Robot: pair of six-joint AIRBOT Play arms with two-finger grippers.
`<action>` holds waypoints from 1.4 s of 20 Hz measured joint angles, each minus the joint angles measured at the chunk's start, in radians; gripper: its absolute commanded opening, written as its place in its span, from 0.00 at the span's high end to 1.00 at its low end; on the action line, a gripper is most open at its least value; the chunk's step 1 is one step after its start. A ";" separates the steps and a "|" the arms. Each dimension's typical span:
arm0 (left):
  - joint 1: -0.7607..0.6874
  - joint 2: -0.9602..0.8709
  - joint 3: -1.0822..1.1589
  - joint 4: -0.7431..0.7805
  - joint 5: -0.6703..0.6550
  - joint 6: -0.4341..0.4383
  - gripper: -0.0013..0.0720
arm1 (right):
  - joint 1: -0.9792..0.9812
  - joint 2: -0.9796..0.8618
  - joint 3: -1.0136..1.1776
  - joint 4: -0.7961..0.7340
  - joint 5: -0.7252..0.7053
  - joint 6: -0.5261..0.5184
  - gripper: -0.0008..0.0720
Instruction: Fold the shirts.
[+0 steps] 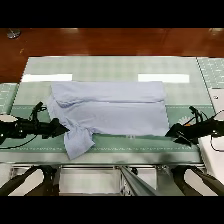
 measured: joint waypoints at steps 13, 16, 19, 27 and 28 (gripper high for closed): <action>0.019 0.000 0.078 -0.003 -0.041 0.010 0.95 | 0.052 -0.138 0.133 0.243 -0.150 -0.080 0.96; 0.047 -0.004 0.178 -0.002 -0.069 0.012 0.95 | 0.051 -0.147 0.233 0.243 -0.124 -0.090 0.96; 0.041 -0.044 0.290 -0.002 -0.060 -0.013 0.95 | 0.064 -0.185 0.348 0.277 -0.116 -0.093 0.96; -0.074 -0.362 0.699 -0.003 0.041 -0.094 0.96 | 0.179 -0.458 0.702 0.283 -0.184 -0.019 0.96; -0.086 -0.409 0.757 -0.003 0.047 -0.108 0.96 | 0.183 -0.494 0.744 0.280 -0.190 -0.002 0.96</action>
